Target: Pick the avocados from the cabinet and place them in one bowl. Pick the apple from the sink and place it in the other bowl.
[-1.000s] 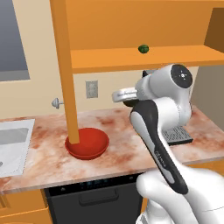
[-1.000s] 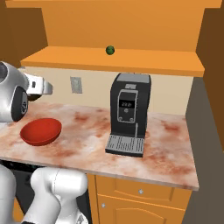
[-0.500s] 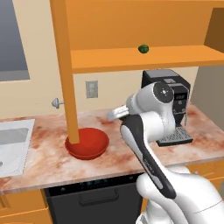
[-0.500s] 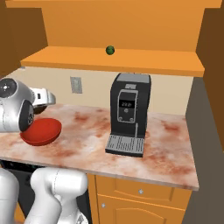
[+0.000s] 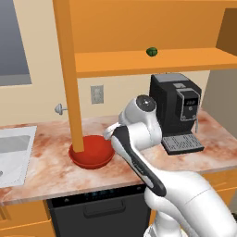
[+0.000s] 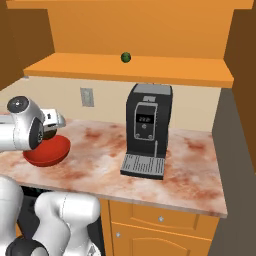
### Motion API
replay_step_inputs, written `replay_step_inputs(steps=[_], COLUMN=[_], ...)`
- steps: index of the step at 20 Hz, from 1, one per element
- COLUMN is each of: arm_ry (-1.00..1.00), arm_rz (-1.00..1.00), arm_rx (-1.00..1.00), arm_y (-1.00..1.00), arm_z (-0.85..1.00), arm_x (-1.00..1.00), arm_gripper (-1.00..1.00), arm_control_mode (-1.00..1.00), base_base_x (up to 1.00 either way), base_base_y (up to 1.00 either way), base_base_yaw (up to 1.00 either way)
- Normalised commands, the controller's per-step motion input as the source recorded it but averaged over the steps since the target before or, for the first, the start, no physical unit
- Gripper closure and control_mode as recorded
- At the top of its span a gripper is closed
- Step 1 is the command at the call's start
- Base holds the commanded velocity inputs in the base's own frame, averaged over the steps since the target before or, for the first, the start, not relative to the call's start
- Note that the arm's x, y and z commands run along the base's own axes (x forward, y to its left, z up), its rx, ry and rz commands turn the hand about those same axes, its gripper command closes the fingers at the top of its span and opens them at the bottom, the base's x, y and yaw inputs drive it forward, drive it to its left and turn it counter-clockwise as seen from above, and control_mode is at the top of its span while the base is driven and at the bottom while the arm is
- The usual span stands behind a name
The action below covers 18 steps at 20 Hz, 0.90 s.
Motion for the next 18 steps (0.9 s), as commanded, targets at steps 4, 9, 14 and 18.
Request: replay_step_inputs(steps=[4, 9, 14, 18], arm_ry=[0.19, 0.15, 0.1, 0.05], arm_rz=[0.14, 0.14, 0.14, 0.12], arm_rx=[-0.09, -0.1, -0.08, -0.05], arm_y=[0.33, 0.41, 0.49, 0.31], arm_z=[-0.49, -0.46, -0.51, -0.52], arm_x=[0.54, 0.51, 0.4, 0.28], arm_gripper=[1.0, 1.0, 1.0, 1.0], arm_control_mode=[-1.0, -1.0, -1.0, -1.0], base_base_x=[0.0, 0.0, 0.0, 0.0], base_base_y=[0.0, 0.0, 0.0, 0.0], base_base_yaw=[0.0, 0.0, 0.0, 0.0])
